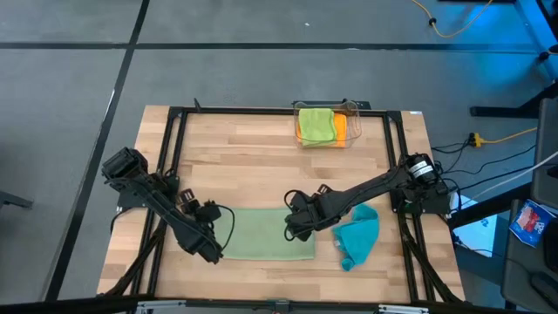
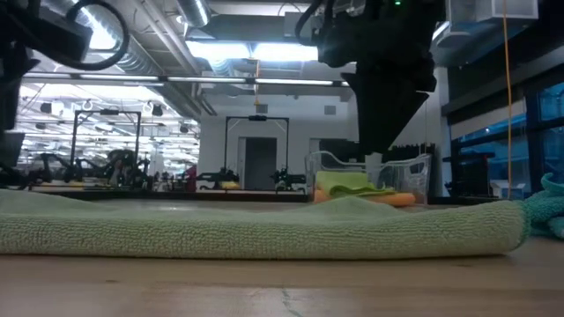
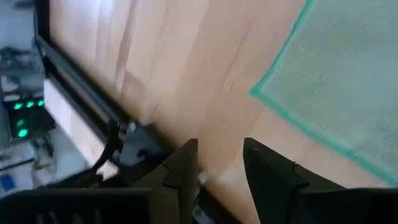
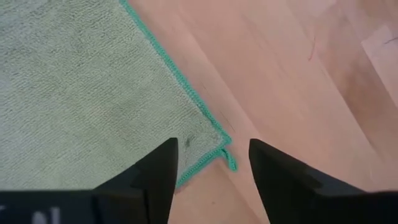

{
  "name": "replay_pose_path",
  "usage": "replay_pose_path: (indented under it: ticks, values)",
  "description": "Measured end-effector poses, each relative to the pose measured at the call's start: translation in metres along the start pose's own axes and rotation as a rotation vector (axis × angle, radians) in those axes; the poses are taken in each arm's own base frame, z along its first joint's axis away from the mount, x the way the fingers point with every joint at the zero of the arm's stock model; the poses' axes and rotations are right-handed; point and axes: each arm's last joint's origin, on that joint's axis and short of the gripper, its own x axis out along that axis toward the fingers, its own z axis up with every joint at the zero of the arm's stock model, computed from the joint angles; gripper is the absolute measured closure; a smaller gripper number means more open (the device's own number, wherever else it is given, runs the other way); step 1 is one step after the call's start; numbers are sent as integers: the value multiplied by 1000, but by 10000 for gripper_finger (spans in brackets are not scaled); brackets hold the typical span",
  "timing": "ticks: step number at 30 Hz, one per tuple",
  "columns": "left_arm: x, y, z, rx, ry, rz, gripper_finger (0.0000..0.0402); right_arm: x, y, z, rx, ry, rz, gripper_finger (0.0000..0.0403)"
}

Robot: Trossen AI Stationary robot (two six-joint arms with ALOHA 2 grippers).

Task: Fold microfiber towels
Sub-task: Fold the green microfiber towel

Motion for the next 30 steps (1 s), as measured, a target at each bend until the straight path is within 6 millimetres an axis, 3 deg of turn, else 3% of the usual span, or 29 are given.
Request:
replay_pose_path:
  ticks: [10, 17, 22, 24, 30]
  values:
    - [-7, -9, -28, 5, 157, -76, 283, -4, 9, -13, -43, 101, 82, 199]
    - [-16, -28, -53, -23, 50, -212, 283, -17, 30, -40, -113, 32, 113, 199]
    - [-19, -32, -62, -65, -94, -240, 286, -22, 47, -41, -75, -92, 211, 199]
    - [-19, -31, -62, -87, -144, -239, 286, -16, 53, -37, -52, -119, 251, 199]
    - [-19, -31, -55, -118, -188, -235, 286, 40, 54, -31, 40, -32, 173, 199]
